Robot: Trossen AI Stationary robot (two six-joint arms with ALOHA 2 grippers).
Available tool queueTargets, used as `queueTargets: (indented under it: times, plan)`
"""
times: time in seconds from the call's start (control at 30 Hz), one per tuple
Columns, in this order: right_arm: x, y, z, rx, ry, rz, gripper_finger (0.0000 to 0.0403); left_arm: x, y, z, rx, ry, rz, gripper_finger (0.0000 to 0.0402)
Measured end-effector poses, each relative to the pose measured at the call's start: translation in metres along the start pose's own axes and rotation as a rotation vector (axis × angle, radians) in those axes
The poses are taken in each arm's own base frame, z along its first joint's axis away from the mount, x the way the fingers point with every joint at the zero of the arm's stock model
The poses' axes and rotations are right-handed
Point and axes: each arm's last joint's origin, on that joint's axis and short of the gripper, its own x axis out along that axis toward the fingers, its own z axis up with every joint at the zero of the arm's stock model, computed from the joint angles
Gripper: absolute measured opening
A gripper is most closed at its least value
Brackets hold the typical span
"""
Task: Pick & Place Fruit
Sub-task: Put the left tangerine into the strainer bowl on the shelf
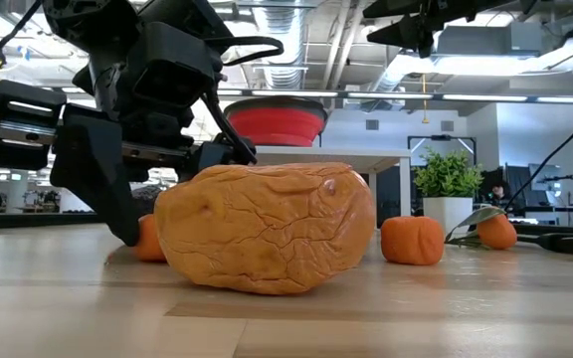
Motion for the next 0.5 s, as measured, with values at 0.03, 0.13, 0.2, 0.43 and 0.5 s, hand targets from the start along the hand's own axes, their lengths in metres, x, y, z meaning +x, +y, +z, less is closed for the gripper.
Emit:
queueTargets:
  times: [0.03,0.13,0.2,0.43,0.5]
  plan:
    - [0.000,0.000,0.000,0.000,0.000,0.000,0.0260,-0.002,0.000,0.000,-0.003,0.006,0.000,0.0214]
    - [0.000,0.000,0.000,0.000,0.000,0.000,0.0260,-0.011,0.000,0.002,-0.009,0.024,0.025,0.0214]
    - [0.000,0.000,0.000,0.000,-0.002,0.000,0.0260,-0.020,0.001,0.004,-0.019,0.040,0.062,0.0214]
    - [0.000,0.000,0.000,0.000,-0.003,0.000,0.0260,-0.077,0.024,0.022,-0.044,-0.061,0.349,0.0214]
    - [0.000,0.000,0.000,0.001,-0.003,0.000,0.0260,-0.100,0.032,0.026,-0.057,-0.117,0.451,0.0214]
